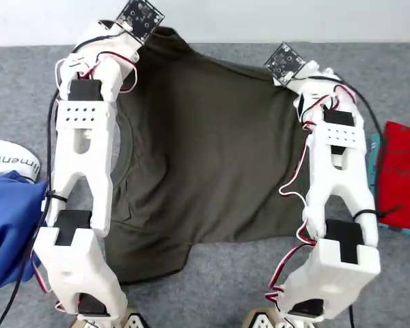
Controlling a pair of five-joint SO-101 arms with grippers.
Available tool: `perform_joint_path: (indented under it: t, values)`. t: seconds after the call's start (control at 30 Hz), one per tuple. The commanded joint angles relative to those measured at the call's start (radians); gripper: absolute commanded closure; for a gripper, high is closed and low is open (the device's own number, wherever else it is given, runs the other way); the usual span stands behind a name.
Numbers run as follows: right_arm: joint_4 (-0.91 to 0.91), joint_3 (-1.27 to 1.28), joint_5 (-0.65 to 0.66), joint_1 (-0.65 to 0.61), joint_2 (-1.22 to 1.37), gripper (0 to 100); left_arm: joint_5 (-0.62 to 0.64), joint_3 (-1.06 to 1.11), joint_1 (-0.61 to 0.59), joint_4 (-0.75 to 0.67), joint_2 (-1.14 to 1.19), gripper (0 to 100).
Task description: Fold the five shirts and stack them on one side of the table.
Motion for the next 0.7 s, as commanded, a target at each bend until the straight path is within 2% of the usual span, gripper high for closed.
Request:
perform_joint_path:
  t: [0.0,0.2,0.33,0.43,0.53,0.67]
  values:
    - [0.051,-0.064,0.014,-0.012,-0.007,98.8,-0.1,-0.071,-0.044,0.071,-0.069,99]
    - [0.051,-0.064,0.014,-0.045,-0.005,98.8,-0.118,-0.12,-0.064,0.044,-0.086,99]
    - [0.05,-0.069,0.02,-0.045,-0.005,98.8,-0.12,-0.119,-0.057,-0.055,-0.084,99]
    - [0.048,-0.069,0.08,-0.044,-0.007,98.8,-0.166,-0.119,-0.048,-0.098,-0.071,99]
    - [0.027,-0.069,0.101,-0.042,-0.01,98.8,-0.218,-0.122,-0.041,-0.1,-0.049,99]
    - [0.016,-0.071,0.104,-0.042,-0.019,98.8,-0.213,-0.117,-0.025,-0.057,-0.055,99]
